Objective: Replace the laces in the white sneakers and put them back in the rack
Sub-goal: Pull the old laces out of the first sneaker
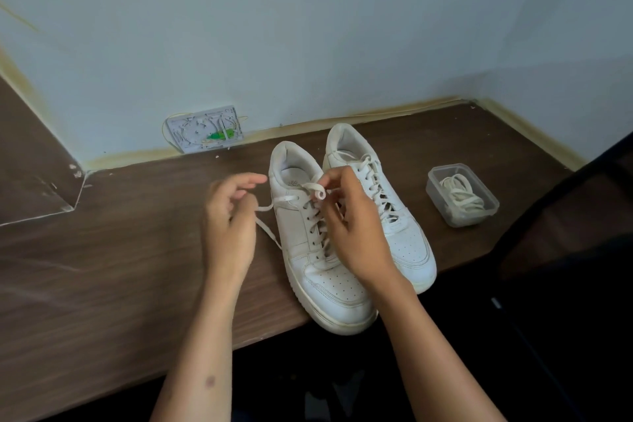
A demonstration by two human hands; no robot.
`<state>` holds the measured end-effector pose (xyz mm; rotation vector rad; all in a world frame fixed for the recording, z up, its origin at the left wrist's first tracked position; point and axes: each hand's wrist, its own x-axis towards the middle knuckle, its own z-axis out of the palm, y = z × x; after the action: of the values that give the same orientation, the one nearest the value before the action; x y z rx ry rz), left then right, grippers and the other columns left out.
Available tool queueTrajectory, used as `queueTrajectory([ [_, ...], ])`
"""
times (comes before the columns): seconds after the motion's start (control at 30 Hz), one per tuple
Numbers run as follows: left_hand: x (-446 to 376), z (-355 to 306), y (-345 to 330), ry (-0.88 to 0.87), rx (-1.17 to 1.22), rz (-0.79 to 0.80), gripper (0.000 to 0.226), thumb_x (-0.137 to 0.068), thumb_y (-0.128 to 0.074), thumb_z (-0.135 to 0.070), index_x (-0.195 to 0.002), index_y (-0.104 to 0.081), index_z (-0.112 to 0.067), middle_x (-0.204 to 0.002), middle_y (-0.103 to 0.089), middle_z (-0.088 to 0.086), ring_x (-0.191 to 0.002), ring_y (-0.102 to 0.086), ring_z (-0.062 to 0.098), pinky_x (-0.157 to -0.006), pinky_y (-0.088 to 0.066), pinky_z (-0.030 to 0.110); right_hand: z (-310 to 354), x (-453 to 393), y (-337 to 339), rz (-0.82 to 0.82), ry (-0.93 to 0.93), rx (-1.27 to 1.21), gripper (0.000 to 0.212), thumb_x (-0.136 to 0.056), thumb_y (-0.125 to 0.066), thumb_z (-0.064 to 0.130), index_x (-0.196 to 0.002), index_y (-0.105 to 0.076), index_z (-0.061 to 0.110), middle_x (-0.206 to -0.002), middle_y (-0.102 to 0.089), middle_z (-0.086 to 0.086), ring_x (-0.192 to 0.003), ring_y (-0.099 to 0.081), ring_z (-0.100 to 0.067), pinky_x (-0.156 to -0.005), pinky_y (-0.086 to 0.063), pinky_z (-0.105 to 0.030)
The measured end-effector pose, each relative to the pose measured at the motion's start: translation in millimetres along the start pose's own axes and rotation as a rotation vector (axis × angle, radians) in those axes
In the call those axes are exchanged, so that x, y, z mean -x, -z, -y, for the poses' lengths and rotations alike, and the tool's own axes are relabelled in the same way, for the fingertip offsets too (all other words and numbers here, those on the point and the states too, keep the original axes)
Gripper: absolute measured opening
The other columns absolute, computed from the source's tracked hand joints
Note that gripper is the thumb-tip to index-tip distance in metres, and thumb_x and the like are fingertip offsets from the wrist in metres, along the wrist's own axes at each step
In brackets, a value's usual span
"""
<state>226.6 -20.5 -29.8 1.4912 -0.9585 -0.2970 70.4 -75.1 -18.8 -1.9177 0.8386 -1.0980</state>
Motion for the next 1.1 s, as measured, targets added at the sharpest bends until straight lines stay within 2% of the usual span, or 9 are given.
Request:
queueTrajectory([
  [0.1,4,2,-10,-0.144,-0.12,0.154,0.03,-0.086,-0.054,-0.014,-0.102,-0.068,-0.035,-0.11,-0.056,-0.003,-0.1,-0.057,0.009,-0.086,-0.044,0.016,10,-2,5,-0.053,-0.044,-0.37,0.017,-0.099,-0.049,0.001,-0.109,-0.043,0.014,-0.087,-0.057,-0.004,-0.074,-0.057,-0.017,-0.069,-0.049,-0.029],
  [0.2,7,8,-18,-0.243,-0.272,0.227,0.025,-0.089,-0.052,-0.033,-0.109,-0.068,-0.036,-0.114,-0.049,-0.013,-0.11,-0.053,0.017,-0.097,-0.043,0.028,11,-7,15,-0.3,-0.114,-0.609,0.022,-0.096,-0.051,-0.005,-0.111,-0.044,0.011,-0.079,-0.054,0.0,-0.07,-0.054,-0.011,-0.073,-0.046,-0.026],
  [0.33,9,9,-19,-0.298,-0.407,0.217,0.029,-0.091,-0.049,-0.046,-0.111,-0.068,-0.037,-0.117,-0.045,-0.017,-0.108,-0.054,0.02,-0.097,-0.019,0.003,6,-14,41,-0.458,-0.292,-0.844,0.02,-0.096,-0.053,0.001,-0.113,-0.05,0.012,-0.075,-0.062,0.0,-0.075,-0.057,-0.016,-0.075,-0.044,-0.027],
  [0.43,9,8,-19,-0.3,-0.424,0.214,0.031,-0.091,-0.05,-0.053,-0.111,-0.068,-0.037,-0.118,-0.046,-0.016,-0.108,-0.054,0.019,-0.095,-0.018,0.002,0,-10,56,-0.352,-0.296,-0.44,0.031,-0.096,-0.056,0.005,-0.124,-0.052,0.017,-0.097,-0.066,0.001,-0.084,-0.063,-0.01,-0.079,-0.05,-0.025],
  [0.53,9,7,-21,-0.293,-0.441,0.209,0.031,-0.09,-0.051,-0.054,-0.11,-0.067,-0.036,-0.117,-0.047,-0.016,-0.108,-0.052,0.018,-0.093,-0.023,0.008,-5,-1,66,-0.179,-0.307,0.19,0.056,-0.095,-0.058,0.01,-0.143,-0.037,0.029,-0.129,-0.045,0.0,-0.083,-0.061,0.0,-0.074,-0.055,-0.022],
  [0.6,10,5,-22,-0.285,-0.483,0.208,0.029,-0.091,-0.053,-0.052,-0.111,-0.066,-0.035,-0.118,-0.047,-0.015,-0.108,-0.049,0.019,-0.09,-0.028,0.019,-10,5,72,-0.063,-0.364,0.366,0.067,-0.09,-0.066,0.022,-0.146,-0.031,0.032,-0.139,-0.038,-0.003,-0.107,-0.056,-0.011,-0.092,-0.052,-0.034],
  [0.67,12,3,-24,-0.281,-0.55,0.216,0.027,-0.094,-0.052,-0.046,-0.113,-0.065,-0.034,-0.121,-0.049,-0.011,-0.109,-0.047,0.021,-0.088,-0.035,0.031,-15,12,75,0.109,-0.483,0.481,0.078,-0.082,-0.073,0.042,-0.146,-0.03,0.034,-0.143,-0.037,-0.001,-0.127,-0.044,-0.024,-0.106,-0.04,-0.046],
  [0.73,13,2,-26,-0.293,-0.619,0.214,0.026,-0.096,-0.05,-0.042,-0.115,-0.065,-0.032,-0.124,-0.051,-0.007,-0.11,-0.045,0.023,-0.088,-0.041,0.038,-17,18,73,0.183,-0.531,0.526,0.087,-0.077,-0.075,0.051,-0.147,-0.027,0.033,-0.145,-0.036,0.001,-0.132,-0.039,-0.025,-0.109,-0.036,-0.047],
  [1.1,14,-4,-27,-0.428,-0.648,0.117,0.012,-0.093,-0.06,-0.026,-0.101,-0.069,-0.022,-0.108,-0.063,-0.007,-0.095,-0.056,0.023,-0.057,-0.039,0.028,-21,10,51,-0.072,-0.472,0.656,0.069,-0.09,-0.063,0.047,-0.148,-0.032,0.027,-0.145,-0.043,-0.001,-0.13,-0.046,-0.024,-0.095,-0.044,-0.042],
])
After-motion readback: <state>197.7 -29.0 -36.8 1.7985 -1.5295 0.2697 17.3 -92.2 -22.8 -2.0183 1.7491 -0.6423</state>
